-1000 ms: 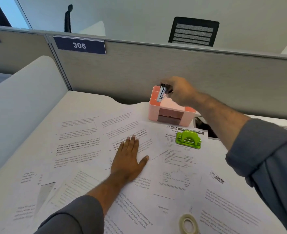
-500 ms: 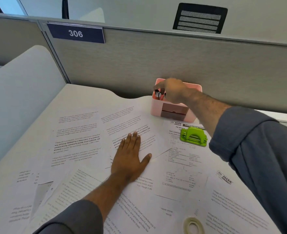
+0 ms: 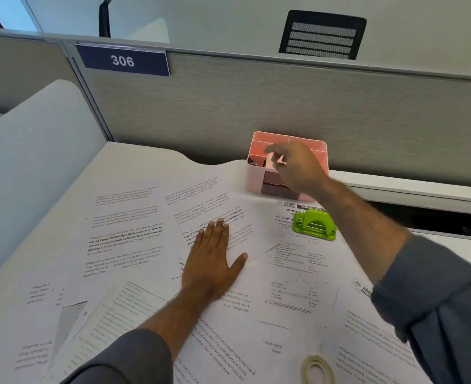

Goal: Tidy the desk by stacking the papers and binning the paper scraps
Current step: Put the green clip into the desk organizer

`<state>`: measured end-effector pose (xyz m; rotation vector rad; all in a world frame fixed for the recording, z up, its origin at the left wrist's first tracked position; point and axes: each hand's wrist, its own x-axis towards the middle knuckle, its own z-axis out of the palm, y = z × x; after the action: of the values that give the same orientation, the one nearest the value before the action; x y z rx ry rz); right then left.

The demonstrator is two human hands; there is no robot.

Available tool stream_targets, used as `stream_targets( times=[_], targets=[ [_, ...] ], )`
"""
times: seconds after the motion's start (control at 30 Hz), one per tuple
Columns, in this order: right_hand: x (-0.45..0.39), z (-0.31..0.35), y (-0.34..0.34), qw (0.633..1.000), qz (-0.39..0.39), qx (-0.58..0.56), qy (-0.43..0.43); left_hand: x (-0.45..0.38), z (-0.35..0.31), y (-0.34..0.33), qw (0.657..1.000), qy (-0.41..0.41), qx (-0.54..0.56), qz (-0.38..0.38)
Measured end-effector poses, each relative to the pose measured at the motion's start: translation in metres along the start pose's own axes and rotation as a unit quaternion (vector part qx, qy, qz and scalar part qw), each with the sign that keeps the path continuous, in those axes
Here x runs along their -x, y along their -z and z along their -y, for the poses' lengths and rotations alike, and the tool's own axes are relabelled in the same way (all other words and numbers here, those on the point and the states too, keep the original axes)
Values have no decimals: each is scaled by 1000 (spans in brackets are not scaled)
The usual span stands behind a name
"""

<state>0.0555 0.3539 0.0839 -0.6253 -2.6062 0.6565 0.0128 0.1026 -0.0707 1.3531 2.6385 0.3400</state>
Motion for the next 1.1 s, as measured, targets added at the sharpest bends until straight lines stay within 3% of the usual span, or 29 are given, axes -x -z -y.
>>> stream_targets(
  times=[0.13,0.23,0.37,0.5,0.7,1.1],
  targets=[
    [67,-14,6,987,-92,-104,-79,-1,0,1,1000,-1,-1,-5],
    [115,-35,1,971,-136,-96,-169,-2,0,1,1000,-2,-8,-2],
    [157,-63,-13,945,-132,-83,-288,-3,0,0,1000,-5,-16,-8],
    [164,-82,-19,925,-112,-85,-352,-2,0,-1,1000,-6,-22,-9],
    [142,-99,-27,899,-97,-111,-413,-3,1,-2,1000,-5,-16,-14],
    [128,-94,-33,898,-93,-75,-423,-3,2,-4,1000,-4,-14,-22]
  ],
)
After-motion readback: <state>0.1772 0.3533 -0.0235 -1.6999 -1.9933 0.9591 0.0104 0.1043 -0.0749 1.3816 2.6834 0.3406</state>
